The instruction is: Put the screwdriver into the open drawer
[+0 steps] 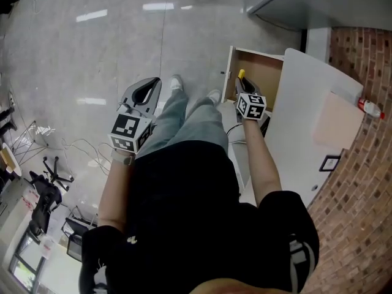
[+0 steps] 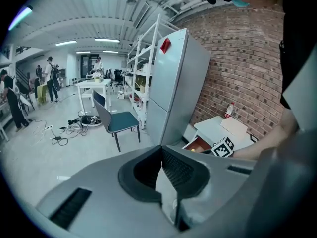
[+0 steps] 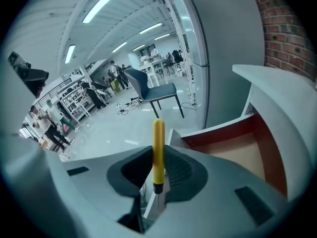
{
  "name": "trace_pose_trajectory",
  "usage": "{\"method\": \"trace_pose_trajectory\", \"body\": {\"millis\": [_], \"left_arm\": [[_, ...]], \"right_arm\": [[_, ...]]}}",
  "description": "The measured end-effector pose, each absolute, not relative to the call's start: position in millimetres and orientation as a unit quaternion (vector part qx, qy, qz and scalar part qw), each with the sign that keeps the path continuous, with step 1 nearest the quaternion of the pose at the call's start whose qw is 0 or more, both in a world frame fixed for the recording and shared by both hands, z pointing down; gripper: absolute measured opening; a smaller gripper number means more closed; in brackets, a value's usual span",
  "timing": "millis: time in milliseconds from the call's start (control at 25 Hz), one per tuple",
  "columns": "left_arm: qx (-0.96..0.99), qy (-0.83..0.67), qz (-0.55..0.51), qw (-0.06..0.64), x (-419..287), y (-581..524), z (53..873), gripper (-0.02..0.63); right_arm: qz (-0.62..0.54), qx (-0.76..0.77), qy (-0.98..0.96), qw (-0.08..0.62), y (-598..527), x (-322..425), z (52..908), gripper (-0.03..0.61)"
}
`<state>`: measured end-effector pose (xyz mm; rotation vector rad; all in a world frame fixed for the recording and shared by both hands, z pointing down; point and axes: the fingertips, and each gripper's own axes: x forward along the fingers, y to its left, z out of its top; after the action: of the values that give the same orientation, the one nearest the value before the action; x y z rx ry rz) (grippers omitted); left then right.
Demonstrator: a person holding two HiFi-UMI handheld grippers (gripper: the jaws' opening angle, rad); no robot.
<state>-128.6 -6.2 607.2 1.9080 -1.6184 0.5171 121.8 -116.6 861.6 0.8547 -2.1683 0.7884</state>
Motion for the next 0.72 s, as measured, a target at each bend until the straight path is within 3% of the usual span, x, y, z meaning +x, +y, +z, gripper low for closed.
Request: {"method": "trace_pose_trajectory", "body": {"millis": [720], "left_arm": [[0.714,-0.557,0.237,0.352,-154,39,671,0.005]], "right_arm": [[0.354,0.402,-0.742,0.404,-93,141,993,0.077]]}}
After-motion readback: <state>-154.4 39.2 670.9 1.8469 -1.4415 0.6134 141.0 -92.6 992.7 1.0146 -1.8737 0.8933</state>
